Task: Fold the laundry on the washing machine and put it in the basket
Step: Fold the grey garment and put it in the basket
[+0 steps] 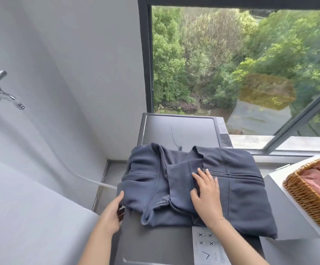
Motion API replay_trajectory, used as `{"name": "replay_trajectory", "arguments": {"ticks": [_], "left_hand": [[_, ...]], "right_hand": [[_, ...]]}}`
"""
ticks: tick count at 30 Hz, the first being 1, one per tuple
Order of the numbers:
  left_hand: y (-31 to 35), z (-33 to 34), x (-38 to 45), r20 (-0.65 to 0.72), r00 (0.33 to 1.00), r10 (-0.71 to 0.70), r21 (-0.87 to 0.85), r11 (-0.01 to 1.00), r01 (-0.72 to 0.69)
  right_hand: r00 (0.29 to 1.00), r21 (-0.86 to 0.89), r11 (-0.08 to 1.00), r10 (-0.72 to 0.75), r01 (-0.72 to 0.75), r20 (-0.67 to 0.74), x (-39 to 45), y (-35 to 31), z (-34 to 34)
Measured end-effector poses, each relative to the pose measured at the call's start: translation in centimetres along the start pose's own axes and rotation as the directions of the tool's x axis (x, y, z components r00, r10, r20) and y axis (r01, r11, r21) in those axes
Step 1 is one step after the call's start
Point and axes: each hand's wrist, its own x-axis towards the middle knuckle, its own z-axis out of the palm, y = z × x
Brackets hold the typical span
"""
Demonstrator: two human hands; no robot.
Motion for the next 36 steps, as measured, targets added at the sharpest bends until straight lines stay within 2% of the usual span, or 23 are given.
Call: {"name": "replay_trajectory", "arguments": {"ticks": [4,8,11,13,15,17,19,21,23,25,27,28,29,30,31,32,33,34,36], "left_hand": [[0.7,1.2,-0.1,0.126,0.988,0.094,-0.123,0.989,-0.079],[2.2,1.5,1.0,0.09,0.987,0.137,-0.298,0.949,-0.104],[4.1,0.9,2.4,0.151,0.985,0.08,-0.463,0.886,0.0],[4.7,0.7,2.9,0.093,0.992,0.089,-0.532,0.846,-0.026],[5.4,0.8,2.8,0.042,0.985,0.167,-0.572,0.812,-0.113],[6.6,1.6,1.4,0.019,0.96,0.278,-0.567,0.794,-0.218],[8.4,3.1,-1.0,-0.033,0.91,0.412,-0.504,0.78,-0.371],[9.9,5.0,-3.8,-0.021,0.816,0.578,-0.393,0.746,-0.538],[10.6,7.2,-6.4,0.099,0.732,0.674,-0.284,0.724,-0.628],[10.0,9.4,-8.0,0.28,0.673,0.685,-0.191,0.726,-0.661],[8.5,12.1,-9.6,0.464,0.618,0.634,-0.01,0.702,-0.712],[7.5,13.4,-10.0,0.589,0.6,0.541,0.11,0.682,-0.723],[6.4,14.6,-10.2,0.717,0.58,0.386,0.245,0.639,-0.729],[5.1,15.6,-9.9,0.816,0.536,0.216,0.349,0.554,-0.755],[3.8,16.5,-9.4,0.869,0.487,0.089,0.397,0.46,-0.794],[2.5,17.0,-8.6,0.887,0.461,0.028,0.41,0.409,-0.815],[1.5,17.4,-7.8,0.888,0.459,0.023,0.411,0.407,-0.816],[0.9,17.3,-6.9,0.873,0.482,0.076,0.405,0.438,-0.803],[0.2,17.2,-5.6,0.802,0.541,0.253,0.353,0.531,-0.771]], "right_hand": [[0.997,-0.007,0.998,-0.067,0.067,0.039,-0.7,-0.7,0.7],[0.987,-0.113,0.984,-0.127,0.138,0.099,-1.3,-0.3,1.6],[0.981,-0.172,0.969,-0.163,0.179,0.102,-1.3,-0.9,1.9],[0.977,-0.188,0.962,-0.182,0.2,0.111,-0.9,-1.5,2.3],[0.976,-0.145,0.968,-0.189,0.203,0.11,-0.4,-1.7,2.5],[0.982,0.03,0.987,-0.159,0.157,0.102,0.1,-1.7,2.3],[0.993,0.275,0.96,-0.085,0.06,0.08,0.3,-1.4,1.3],[1.0,0.469,0.883,0.021,-0.014,-0.009,0.6,-1.0,-0.2],[0.982,0.597,0.799,0.164,-0.074,-0.098,0.9,-0.3,-1.8],[0.939,0.702,0.701,0.313,-0.129,-0.14,1.2,0.4,-3.5],[0.879,0.813,0.56,0.454,-0.157,-0.144,1.5,1.4,-5.4],[0.848,0.857,0.49,0.514,-0.163,-0.133,1.8,2.0,-6.3],[0.822,0.896,0.411,0.56,-0.167,-0.104,2.0,2.6,-7.1],[0.803,0.932,0.318,0.594,-0.177,-0.05,2.4,3.3,-7.8],[0.79,0.958,0.213,0.613,-0.193,0.023,2.6,4.0,-8.4],[0.783,0.964,0.138,0.614,-0.225,0.095,2.7,4.7,-8.7],[0.786,0.957,0.11,0.599,-0.27,0.153,2.7,5.2,-8.9],[0.793,0.94,0.123,0.578,-0.318,0.193,2.7,5.4,-8.8],[0.814,0.91,0.202,0.545,-0.361,0.202,2.5,5.8,-8.6]]}}
